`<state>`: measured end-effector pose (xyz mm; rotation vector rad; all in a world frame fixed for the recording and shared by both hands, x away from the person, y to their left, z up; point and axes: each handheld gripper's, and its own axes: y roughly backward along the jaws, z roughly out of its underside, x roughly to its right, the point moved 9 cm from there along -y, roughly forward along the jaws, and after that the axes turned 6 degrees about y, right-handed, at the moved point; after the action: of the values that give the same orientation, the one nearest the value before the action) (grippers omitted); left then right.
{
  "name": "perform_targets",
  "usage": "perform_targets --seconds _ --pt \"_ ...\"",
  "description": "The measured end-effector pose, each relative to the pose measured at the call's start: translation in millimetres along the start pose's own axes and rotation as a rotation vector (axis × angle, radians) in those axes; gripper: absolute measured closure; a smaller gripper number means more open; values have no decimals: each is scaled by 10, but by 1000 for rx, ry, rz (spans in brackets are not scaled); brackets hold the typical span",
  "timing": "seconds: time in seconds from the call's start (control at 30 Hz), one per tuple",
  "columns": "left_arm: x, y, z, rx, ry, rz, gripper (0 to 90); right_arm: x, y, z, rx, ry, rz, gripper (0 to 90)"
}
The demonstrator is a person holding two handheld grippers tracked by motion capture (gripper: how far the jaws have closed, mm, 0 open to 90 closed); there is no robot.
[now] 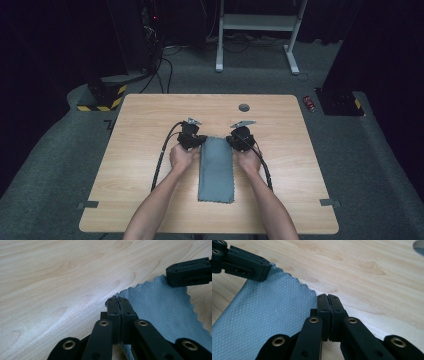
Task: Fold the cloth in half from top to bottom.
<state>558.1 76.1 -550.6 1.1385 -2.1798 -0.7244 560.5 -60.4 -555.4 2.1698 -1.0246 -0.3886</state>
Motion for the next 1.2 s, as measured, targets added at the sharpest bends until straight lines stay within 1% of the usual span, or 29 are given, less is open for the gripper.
perform_targets --seconds 0.13,0.17,0.2,0.23,0.3,0.37,0.4,0.43,0.47,0.53,0.67,0.8,0.87,0.9,1.0,1.17,1.2 --pt "-8 68 -69 32 23 25 891 8 79 -87 26 8 10 890" --pt "-14 79 -85 31 26 35 891 15 91 -97 30 6 9 890" --pt "-14 84 -105 28 29 37 890 24 93 -105 27 2 8 891" --pt "-16 90 -136 32 21 31 891 31 99 -122 23 2 9 890" --pt "-13 120 -198 49 14 27 891 47 129 -192 35 7 14 891" --pt "-10 153 -229 64 36 45 891 60 168 -244 58 -1 20 891" --pt "-7 165 -223 60 37 54 890 62 178 -243 53 -8 13 891" --pt "7 166 -211 57 35 56 890 63 183 -238 51 -2 12 891" --pt "12 166 -197 51 15 47 890 59 187 -231 52 5 12 891" --pt "33 171 -169 42 -9 38 890 33 193 -205 53 11 7 891" --pt "94 209 -107 40 -37 52 889 -21 203 -105 53 18 -10 890" --pt "146 237 20 14 -80 57 889 -80 248 7 60 22 -43 891" --pt "162 252 89 6 -86 66 889 -120 280 53 67 29 -58 890" --pt "172 259 123 7 -82 71 889 -145 297 77 67 33 -67 890" --pt "200 288 225 -3 -92 82 889 -217 336 145 69 54 -84 891" --pt "244 332 342 -5 -104 92 888 -311 392 250 64 76 -100 890" --pt "254 338 363 -8 -104 95 888 -331 401 269 63 73 -105 890"
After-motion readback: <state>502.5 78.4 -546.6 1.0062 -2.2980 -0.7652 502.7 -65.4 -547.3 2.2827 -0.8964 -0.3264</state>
